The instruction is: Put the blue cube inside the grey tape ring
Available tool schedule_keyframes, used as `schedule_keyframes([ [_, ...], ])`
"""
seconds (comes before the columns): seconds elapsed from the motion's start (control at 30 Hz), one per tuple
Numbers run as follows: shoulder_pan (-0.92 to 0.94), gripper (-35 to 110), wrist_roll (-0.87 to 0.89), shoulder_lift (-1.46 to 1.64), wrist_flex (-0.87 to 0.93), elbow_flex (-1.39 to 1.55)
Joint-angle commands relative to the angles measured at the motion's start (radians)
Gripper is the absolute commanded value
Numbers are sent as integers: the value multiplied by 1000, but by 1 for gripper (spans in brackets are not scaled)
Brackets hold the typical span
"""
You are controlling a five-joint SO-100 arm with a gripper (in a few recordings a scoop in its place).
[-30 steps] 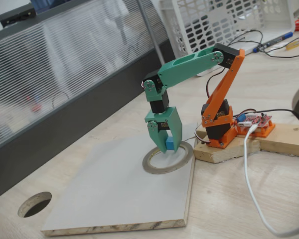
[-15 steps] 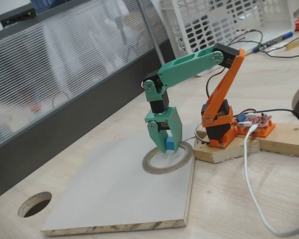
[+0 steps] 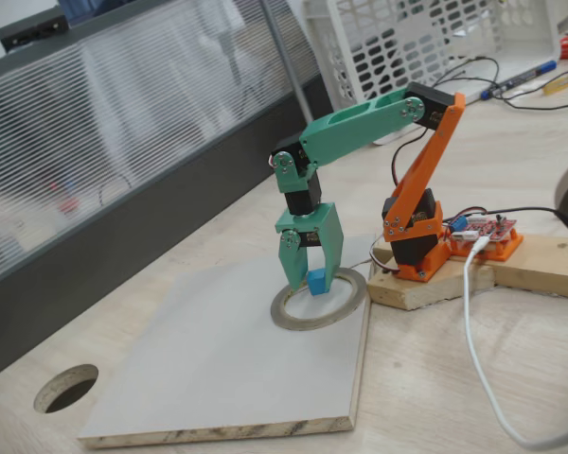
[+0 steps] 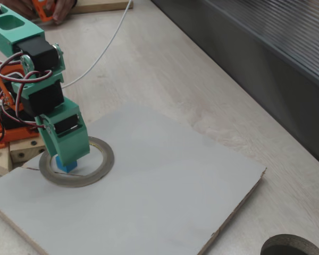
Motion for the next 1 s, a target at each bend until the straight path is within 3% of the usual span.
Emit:
schedule_keyframes([
  [0.0,9,36,18,20,25,6],
  [0.7,8,36,17,35,32,-9],
  [0.97,9,36,17,37,229,-155],
])
